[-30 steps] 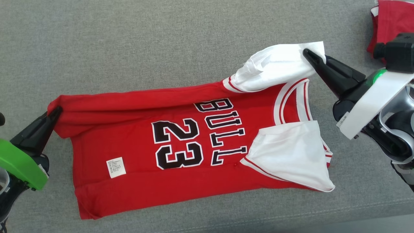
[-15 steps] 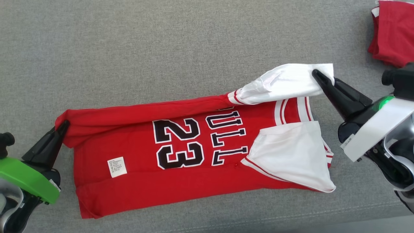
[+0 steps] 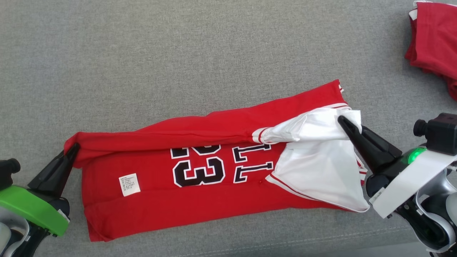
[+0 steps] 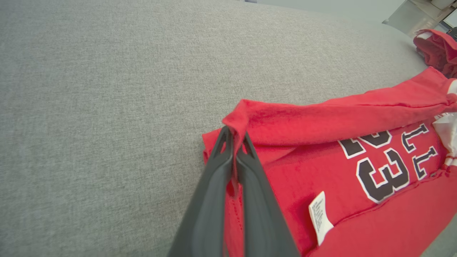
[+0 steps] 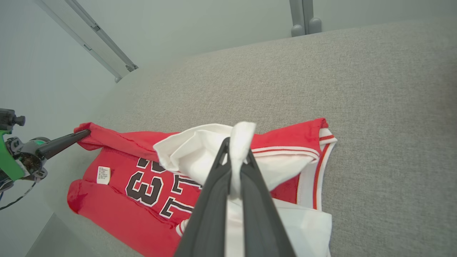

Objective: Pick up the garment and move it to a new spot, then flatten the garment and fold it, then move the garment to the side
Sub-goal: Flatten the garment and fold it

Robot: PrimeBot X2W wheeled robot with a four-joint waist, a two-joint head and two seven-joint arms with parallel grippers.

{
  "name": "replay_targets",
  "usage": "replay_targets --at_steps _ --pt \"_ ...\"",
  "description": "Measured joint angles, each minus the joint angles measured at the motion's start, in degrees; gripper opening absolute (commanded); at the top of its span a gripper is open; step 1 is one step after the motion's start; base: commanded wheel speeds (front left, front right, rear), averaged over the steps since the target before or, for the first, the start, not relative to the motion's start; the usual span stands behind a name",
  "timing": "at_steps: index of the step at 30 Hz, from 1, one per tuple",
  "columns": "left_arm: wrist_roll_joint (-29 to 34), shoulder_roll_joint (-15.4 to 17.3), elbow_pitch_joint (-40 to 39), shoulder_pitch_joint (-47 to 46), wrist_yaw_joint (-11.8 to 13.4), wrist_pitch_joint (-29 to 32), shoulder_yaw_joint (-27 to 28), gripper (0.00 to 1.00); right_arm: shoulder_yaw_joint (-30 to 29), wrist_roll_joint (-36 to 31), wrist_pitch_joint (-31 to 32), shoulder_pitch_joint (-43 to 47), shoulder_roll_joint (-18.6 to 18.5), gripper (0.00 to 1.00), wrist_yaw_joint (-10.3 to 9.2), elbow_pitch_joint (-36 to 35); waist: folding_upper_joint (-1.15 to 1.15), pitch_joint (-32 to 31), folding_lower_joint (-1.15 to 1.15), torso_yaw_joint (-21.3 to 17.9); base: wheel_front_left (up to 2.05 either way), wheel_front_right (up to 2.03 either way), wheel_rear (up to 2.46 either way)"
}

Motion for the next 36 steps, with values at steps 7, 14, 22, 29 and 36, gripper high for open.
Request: replay_targets --at_steps 7,14,22,29,36 --pt "0.2 -0.3 0.0 2.6 0.1 -0.3 1.1 0.0 -0.3 0.0 -0.6 3.8 0.0 0.0 -0.52 -0.7 0.0 -0.9 0.0 -0.6 0.0 0.0 0.0" --pt "0.5 -0.7 -0.1 4.4 0.1 -0.3 1.2 0.0 -0.8 -0.4 -0.7 6.4 -0.5 0.0 -0.91 -1.1 0.0 -1.8 0.0 -0.8 0.0 0.0 0.0" --pt "1.4 -1.7 -0.3 4.8 0.1 -0.3 0.8 0.0 -0.8 -0.5 -0.6 7.8 -1.0 0.67 -0.93 -1.0 0.0 -1.7 0.0 -0.5 0.0 0.0 0.0" --pt "1.2 -2.5 0.7 7.1 0.1 0.4 -1.3 0.94 -0.7 -0.8 0.1 8.8 -1.6 1.0 -0.94 -0.8 0.0 -1.8 0.0 -0.2 0.0 0.0 0.0" --pt "1.6 -1.7 3.0 7.7 2.3 1.4 -0.8 1.0 -0.4 -0.8 1.4 10.1 -2.8 1.0 -0.96 -0.9 0.0 -2.7 0.0 -0.1 0.0 0.0 0.0"
